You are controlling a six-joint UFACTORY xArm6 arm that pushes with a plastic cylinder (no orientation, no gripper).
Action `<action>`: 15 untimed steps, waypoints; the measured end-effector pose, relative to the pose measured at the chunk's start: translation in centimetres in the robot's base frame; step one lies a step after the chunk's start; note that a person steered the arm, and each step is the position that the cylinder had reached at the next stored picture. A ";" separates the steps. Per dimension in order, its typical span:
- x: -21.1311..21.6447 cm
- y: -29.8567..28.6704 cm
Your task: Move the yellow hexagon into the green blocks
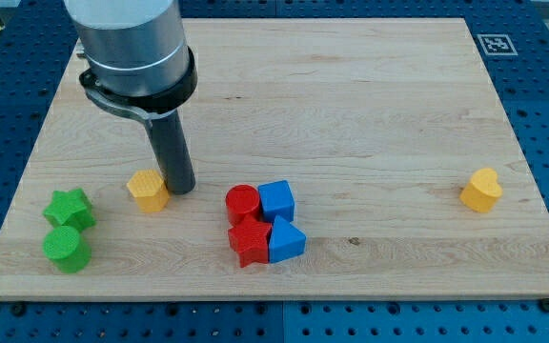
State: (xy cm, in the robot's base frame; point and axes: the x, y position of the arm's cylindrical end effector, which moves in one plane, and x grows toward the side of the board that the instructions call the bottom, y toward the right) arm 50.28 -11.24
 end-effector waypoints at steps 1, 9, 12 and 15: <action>1.0 0.0; -0.1 -6.4; -2.2 -3.4; 3.2 -1.7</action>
State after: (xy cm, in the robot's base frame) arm 53.50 -12.91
